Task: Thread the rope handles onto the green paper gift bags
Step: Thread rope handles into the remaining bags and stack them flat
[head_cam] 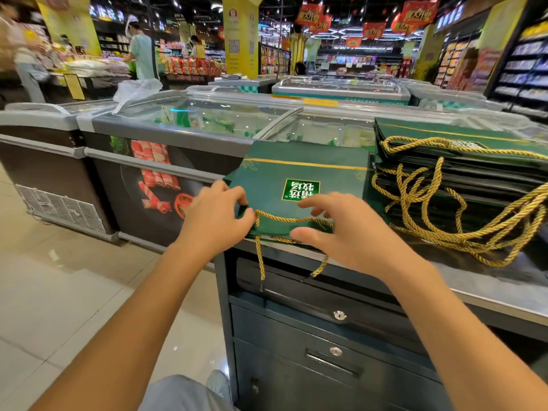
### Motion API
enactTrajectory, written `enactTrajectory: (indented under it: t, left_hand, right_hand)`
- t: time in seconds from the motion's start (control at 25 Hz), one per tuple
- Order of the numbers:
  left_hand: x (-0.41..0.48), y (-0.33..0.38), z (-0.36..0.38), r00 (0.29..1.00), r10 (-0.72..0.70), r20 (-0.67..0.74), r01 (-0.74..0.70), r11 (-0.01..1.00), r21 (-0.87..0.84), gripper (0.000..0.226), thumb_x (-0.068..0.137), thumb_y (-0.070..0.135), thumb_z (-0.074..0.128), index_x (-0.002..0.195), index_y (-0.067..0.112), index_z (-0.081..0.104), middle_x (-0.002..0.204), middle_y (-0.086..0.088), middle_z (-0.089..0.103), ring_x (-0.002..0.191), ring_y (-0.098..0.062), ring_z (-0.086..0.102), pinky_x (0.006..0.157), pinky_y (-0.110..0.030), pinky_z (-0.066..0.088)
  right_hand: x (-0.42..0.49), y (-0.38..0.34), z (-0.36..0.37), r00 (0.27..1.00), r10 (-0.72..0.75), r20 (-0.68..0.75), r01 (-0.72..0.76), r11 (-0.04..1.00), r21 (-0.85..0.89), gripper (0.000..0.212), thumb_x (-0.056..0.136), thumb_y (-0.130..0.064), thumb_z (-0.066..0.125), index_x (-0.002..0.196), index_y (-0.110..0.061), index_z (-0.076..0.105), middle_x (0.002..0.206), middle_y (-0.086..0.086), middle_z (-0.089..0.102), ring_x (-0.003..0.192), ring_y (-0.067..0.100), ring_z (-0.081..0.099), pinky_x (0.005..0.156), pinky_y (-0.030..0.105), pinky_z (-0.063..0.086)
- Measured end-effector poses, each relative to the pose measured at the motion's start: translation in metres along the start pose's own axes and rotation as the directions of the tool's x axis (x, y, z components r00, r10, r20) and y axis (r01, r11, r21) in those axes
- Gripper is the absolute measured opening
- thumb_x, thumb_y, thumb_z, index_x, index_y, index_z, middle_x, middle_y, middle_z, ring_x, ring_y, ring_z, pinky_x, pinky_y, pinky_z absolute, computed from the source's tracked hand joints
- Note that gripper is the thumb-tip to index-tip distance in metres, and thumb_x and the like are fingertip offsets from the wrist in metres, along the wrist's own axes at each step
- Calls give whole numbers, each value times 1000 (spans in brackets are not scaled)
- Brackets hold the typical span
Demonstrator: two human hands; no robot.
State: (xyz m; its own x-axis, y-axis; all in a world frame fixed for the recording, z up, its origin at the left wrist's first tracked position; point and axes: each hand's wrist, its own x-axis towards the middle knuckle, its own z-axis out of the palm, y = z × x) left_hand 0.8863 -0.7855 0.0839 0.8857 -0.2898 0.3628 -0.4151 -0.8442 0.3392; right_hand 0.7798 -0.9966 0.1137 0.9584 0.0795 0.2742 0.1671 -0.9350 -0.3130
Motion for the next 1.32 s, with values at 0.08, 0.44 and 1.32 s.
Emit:
enactTrajectory:
  t: [0.08, 0.44, 1.32]
  left_hand:
    - [10, 3, -1, 998, 60, 31, -58, 997, -49, 13, 93, 33, 60, 98, 21, 60, 105, -4, 52, 108, -29, 50, 92, -41, 43]
    - [23, -3, 15, 961, 205, 188, -216, 975, 44, 49, 110, 27, 25, 159, 30, 25, 168, -3, 17, 155, -19, 10, 124, -37, 3]
    - [24, -8, 19, 960, 219, 173, -216, 976, -36, 49, 109, 28, 23, 158, 32, 25, 168, -1, 17, 155, -17, 9, 125, -36, 2]
  right_hand:
    - [16, -11, 4, 997, -47, 65, 44, 997, 58, 25, 91, -48, 69, 109, -30, 72, 98, -14, 66, 94, 9, 60, 87, 35, 51]
    - [51, -20, -40, 984, -23, 178, -4, 988, 154, 11, 91, -35, 73, 87, -26, 78, 51, -11, 46, 45, 6, 35, 46, 15, 29]
    - [60, -49, -120, 992, -30, -122, 50, 986, 161, 21, 95, -37, 67, 92, -17, 75, 74, 5, 74, 67, 18, 72, 66, 26, 56]
